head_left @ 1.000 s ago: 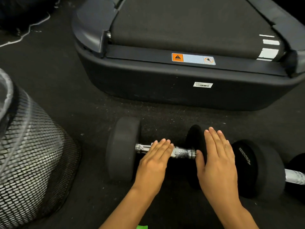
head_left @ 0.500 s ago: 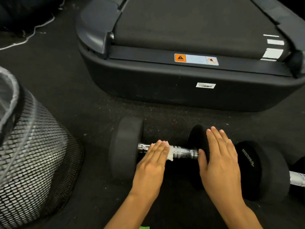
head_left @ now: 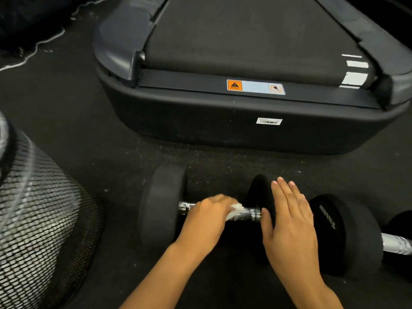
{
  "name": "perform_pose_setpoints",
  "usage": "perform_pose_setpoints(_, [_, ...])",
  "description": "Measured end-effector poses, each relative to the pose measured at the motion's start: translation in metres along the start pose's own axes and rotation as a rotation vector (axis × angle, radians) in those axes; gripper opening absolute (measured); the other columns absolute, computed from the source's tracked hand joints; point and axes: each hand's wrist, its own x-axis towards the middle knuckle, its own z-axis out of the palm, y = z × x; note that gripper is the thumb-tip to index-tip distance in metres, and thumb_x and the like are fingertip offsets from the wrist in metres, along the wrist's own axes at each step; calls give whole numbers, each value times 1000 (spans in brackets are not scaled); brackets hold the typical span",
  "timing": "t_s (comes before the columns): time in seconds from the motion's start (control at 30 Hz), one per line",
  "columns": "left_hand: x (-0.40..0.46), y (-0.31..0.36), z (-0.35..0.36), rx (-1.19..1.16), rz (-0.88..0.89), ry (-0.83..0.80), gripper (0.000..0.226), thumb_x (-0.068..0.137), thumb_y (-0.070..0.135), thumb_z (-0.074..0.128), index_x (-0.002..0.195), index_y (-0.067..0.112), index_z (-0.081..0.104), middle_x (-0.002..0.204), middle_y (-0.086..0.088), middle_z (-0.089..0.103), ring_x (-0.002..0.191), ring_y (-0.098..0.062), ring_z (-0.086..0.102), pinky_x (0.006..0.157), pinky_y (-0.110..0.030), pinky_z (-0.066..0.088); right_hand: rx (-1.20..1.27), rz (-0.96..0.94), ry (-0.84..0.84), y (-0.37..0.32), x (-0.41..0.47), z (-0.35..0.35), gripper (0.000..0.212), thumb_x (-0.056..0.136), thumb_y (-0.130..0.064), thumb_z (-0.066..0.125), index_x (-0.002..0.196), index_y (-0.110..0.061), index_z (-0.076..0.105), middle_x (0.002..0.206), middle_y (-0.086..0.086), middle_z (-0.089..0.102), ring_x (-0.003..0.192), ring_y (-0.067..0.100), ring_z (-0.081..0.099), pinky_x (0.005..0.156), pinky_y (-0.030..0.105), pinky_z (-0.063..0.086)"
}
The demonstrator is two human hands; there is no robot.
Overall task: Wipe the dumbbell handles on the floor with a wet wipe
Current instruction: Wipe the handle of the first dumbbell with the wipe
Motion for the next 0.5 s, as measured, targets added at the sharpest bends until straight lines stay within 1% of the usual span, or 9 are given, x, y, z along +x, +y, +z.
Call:
perform_pose_setpoints(0.03, [1, -1, 0, 12, 2, -12, 31, 88, 16, 58, 117, 28, 59, 109, 6, 61, 97, -15, 60, 81, -33, 49, 2, -1, 3, 0, -1, 0, 56, 78, -11, 66, 130, 1, 48, 135, 16, 49, 131, 29, 38, 105, 44, 26])
perform_pose_setpoints(0.1, [15, 1, -1, 72, -69, -11, 18, 93, 22, 53, 109, 25, 61, 102, 0, 63, 95, -20, 60, 78, -35, 48, 3, -2, 3, -1, -2, 1, 55, 79, -12, 64, 130, 1, 48, 136, 16, 49, 131, 29, 37, 106, 44, 26])
perform_pose_setpoints(0.17, [24, 5, -3, 136, -134, -42, 16, 95, 27, 49, 104, 22, 62, 97, -5, 63, 92, -24, 60, 75, -35, 48, 5, 0, 0, 0, -1, 1, 55, 79, -12, 63, 130, 1, 48, 136, 16, 48, 131, 29, 36, 106, 44, 26])
perform_pose_setpoints(0.23, [19, 3, -2, 86, -101, -40, 17, 94, 26, 52, 108, 24, 62, 100, -2, 64, 94, -22, 60, 78, -36, 49, 12, 1, -5, 1, -1, 0, 55, 79, -11, 64, 130, 1, 48, 136, 15, 48, 131, 28, 36, 106, 44, 26])
perform_pose_setpoints(0.3, [4, -1, 1, 11, -5, 11, 25, 89, 21, 61, 114, 25, 63, 106, 2, 66, 97, -17, 62, 81, -36, 51, 18, -4, -2, 1, -2, 0, 55, 79, -12, 64, 130, 0, 48, 136, 15, 48, 132, 28, 36, 108, 42, 25])
perform_pose_setpoints(0.37, [-1, -5, 3, -40, 43, 42, 29, 84, 20, 67, 113, 24, 65, 107, 4, 68, 96, -15, 64, 80, -36, 52, 22, -8, 3, 1, -4, 0, 55, 80, -13, 64, 131, 0, 47, 137, 14, 48, 132, 27, 35, 108, 40, 24])
perform_pose_setpoints(0.5, [13, -3, -3, 97, -13, 39, 17, 92, 29, 54, 105, 26, 64, 96, 2, 67, 90, -19, 62, 76, -36, 49, 9, -6, -3, 1, -3, 0, 54, 80, -13, 63, 131, 0, 47, 137, 14, 48, 132, 27, 35, 107, 43, 25])
